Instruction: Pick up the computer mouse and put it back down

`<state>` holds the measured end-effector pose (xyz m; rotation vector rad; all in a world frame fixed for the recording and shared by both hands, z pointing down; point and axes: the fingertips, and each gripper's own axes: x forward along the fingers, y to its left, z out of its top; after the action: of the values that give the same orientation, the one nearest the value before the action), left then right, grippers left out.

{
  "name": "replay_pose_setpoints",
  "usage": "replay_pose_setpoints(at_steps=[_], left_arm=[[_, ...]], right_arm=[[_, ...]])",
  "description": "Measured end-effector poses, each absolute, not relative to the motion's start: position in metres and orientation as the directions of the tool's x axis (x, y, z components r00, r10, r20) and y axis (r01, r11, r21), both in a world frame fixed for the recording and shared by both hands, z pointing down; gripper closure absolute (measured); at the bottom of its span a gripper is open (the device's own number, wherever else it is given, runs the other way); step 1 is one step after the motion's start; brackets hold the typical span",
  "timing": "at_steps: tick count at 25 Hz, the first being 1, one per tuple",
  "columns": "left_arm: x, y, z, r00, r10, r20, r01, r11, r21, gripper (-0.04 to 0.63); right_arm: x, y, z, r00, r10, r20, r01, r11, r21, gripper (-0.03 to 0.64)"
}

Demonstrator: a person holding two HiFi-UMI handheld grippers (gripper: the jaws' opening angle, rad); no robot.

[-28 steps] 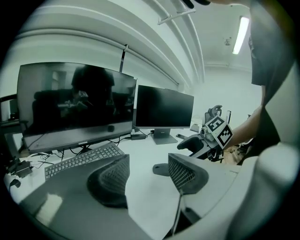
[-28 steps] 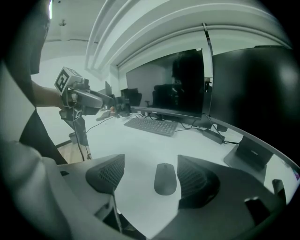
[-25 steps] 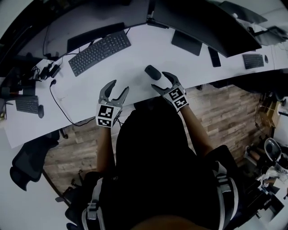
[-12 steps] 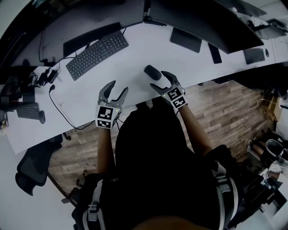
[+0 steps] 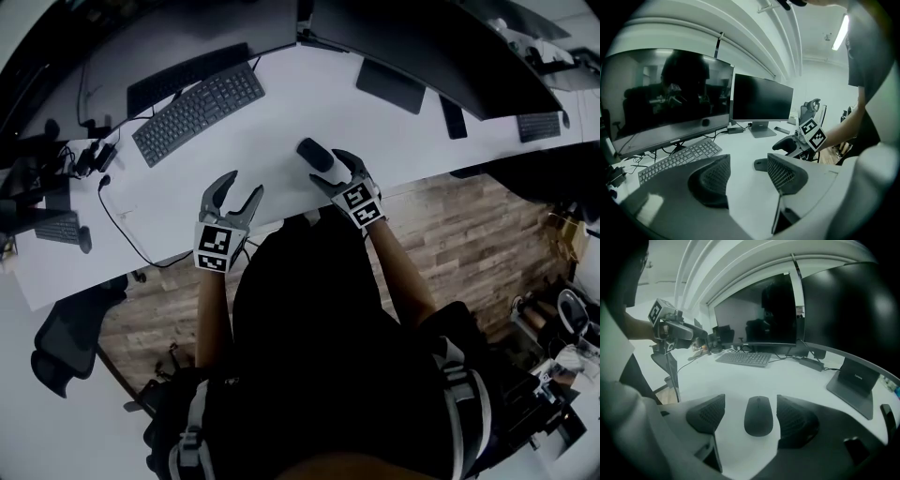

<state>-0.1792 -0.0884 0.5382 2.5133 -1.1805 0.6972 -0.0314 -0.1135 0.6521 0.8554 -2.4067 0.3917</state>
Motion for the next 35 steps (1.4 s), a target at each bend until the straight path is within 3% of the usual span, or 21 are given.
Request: replay_pose_setpoints(at_steps=[18, 35], left_arm=[[-0.185, -0.092, 0.561, 0.495, -0.603, 0.626, -0.799, -0.599, 0.054, 0.35], [-0.198, -0.083, 0.561, 0.46, -0.631, 0.625, -0.823, -0.567, 0.034, 0.37]], right_arm=[[-0.044, -0.137, 0.715, -0.649, -0.401, 0.647, -0.612, 0.78, -0.131, 0.276], [-0.048, -0.142, 0.735, -0.574, -0.411, 0.708, -0.609, 0.792, -0.033, 0.316]])
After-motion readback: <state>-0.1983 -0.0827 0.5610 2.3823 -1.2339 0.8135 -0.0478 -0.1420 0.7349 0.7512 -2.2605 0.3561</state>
